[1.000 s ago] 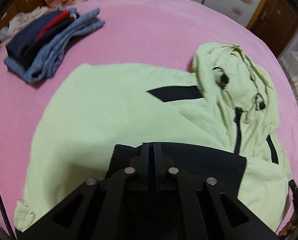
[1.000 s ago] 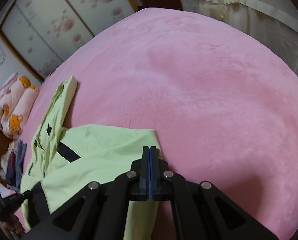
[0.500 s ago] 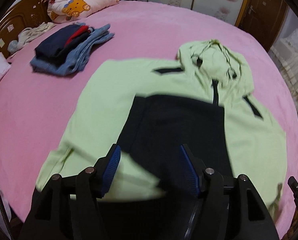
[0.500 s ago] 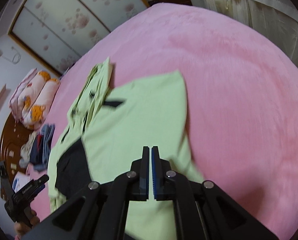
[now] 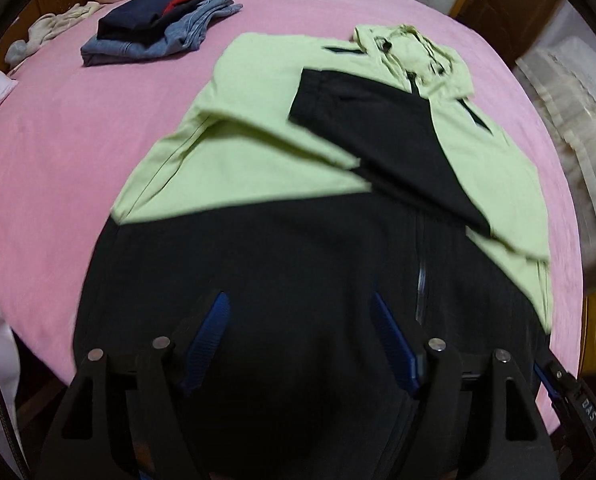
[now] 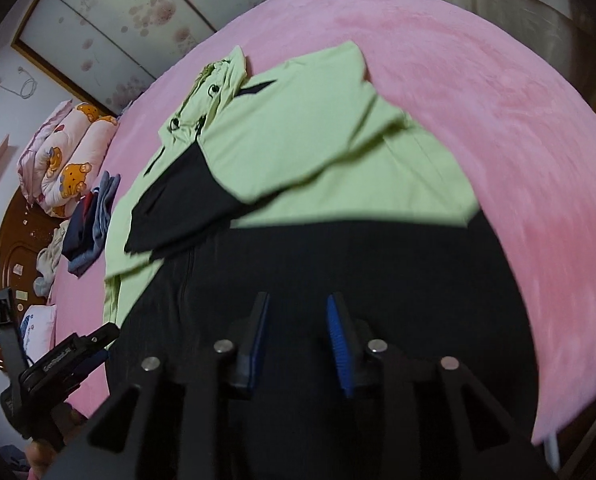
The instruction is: Fold large clothes
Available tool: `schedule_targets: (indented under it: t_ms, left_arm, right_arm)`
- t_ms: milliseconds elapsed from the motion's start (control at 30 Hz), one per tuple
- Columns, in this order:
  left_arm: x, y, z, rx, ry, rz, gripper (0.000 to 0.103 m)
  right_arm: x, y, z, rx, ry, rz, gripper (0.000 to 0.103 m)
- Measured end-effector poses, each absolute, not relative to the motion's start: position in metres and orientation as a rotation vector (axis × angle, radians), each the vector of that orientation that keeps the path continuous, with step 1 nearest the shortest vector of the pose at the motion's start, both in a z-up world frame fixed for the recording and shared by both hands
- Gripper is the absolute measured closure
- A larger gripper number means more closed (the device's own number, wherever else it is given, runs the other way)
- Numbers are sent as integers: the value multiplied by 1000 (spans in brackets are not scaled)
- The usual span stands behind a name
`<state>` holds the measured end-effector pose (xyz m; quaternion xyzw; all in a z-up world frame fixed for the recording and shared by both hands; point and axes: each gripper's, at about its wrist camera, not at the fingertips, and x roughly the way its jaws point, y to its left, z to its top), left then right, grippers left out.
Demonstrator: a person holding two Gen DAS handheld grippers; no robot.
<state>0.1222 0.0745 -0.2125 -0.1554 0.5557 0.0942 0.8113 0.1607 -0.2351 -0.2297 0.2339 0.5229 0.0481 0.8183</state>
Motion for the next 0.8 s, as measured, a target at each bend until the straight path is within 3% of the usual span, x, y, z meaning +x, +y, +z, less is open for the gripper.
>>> schedule_targets:
  t_ms: [167,333,433,800]
  left_arm:
    - [77,83,-212,-286,1259,171,27]
    - [41,91,-213,-225,1312,160,19]
    - [23,99,-221,-181,1343,160,19]
    - [-20,159,-263,-51,1462,226,19]
  right_arm:
    - [104,-213,-227,518,1131,25,56]
    - [69,-194,-233,518,1197,17,54]
    - [54,-187,-234,473,1224,27,48]
    - [14,-232,-256,252,1324,21,48]
